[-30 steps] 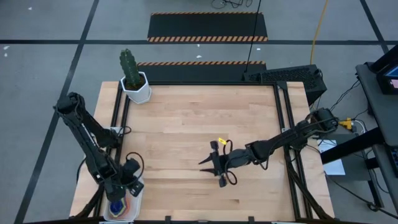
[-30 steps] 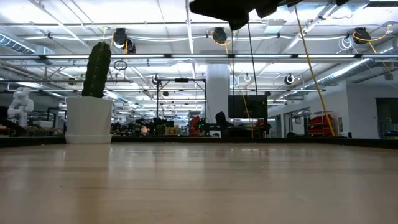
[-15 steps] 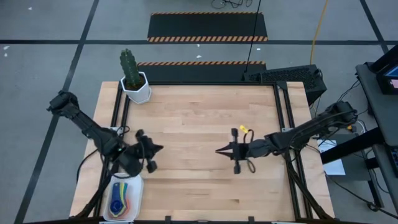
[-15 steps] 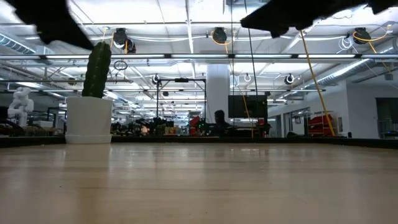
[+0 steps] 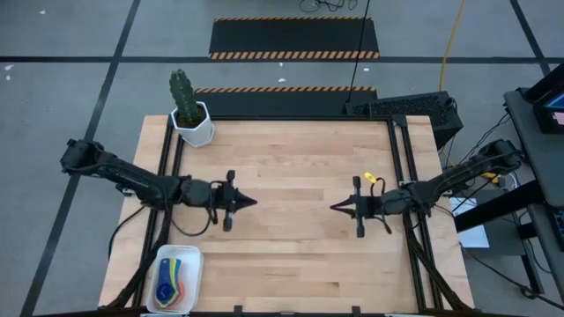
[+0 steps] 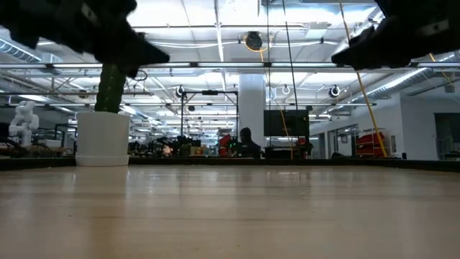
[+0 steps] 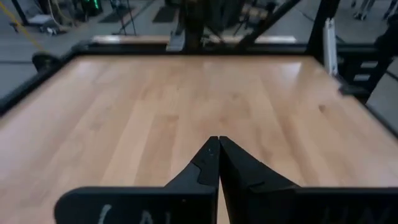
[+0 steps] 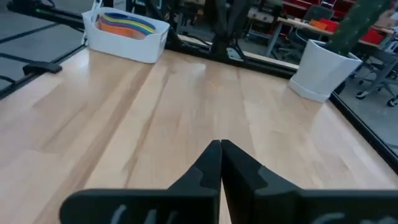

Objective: Nest measuring cups in basket
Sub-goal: Return to Home Position

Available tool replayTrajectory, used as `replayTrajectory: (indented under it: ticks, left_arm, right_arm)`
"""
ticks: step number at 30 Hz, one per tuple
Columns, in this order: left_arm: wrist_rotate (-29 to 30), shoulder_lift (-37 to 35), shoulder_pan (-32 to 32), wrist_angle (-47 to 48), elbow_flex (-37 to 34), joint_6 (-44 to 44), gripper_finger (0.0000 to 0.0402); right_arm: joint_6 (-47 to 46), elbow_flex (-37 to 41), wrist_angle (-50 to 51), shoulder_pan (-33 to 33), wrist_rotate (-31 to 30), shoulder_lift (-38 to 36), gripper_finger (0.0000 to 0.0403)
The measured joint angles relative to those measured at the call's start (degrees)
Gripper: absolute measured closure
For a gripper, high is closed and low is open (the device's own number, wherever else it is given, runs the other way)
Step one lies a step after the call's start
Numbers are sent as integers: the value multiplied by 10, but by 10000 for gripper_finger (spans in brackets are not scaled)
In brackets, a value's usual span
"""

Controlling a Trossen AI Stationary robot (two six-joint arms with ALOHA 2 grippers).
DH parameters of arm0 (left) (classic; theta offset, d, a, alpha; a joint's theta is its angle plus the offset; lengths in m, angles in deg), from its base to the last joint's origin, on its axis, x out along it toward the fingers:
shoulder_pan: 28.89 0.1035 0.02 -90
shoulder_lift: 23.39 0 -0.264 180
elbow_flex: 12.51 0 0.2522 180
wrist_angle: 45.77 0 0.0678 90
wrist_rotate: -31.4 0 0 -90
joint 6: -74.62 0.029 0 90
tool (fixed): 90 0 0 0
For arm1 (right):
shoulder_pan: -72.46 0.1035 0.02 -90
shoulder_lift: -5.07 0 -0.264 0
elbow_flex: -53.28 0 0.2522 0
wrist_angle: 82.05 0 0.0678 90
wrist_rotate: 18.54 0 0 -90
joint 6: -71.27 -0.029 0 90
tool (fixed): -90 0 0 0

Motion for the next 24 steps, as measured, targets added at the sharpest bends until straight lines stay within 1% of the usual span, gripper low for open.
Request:
replayTrajectory:
  ticks: [5, 7, 10, 16, 20, 24]
  left_arm:
    - [-90, 0, 73, -53, -43, 23, 398]
    - [-122, 0, 95, -58, -55, 28, 395]
    - [-159, -2, 120, -63, -63, 38, 395]
    - [-167, -18, 147, -72, -98, 37, 394]
    - [-162, -58, 150, -74, -134, 28, 398]
    - [-158, -118, 150, -78, -172, 19, 395]
  right_arm:
    - [4, 62, -30, -7, 11, -45, 402]
    - [5, 85, -44, -8, 27, -63, 402]
    - [4, 108, -63, -9, 30, -81, 402]
    - [14, 141, -60, -12, 31, -113, 403]
    - [12, 164, -63, -12, 43, -139, 403]
    - [3, 178, -72, -12, 48, -163, 403]
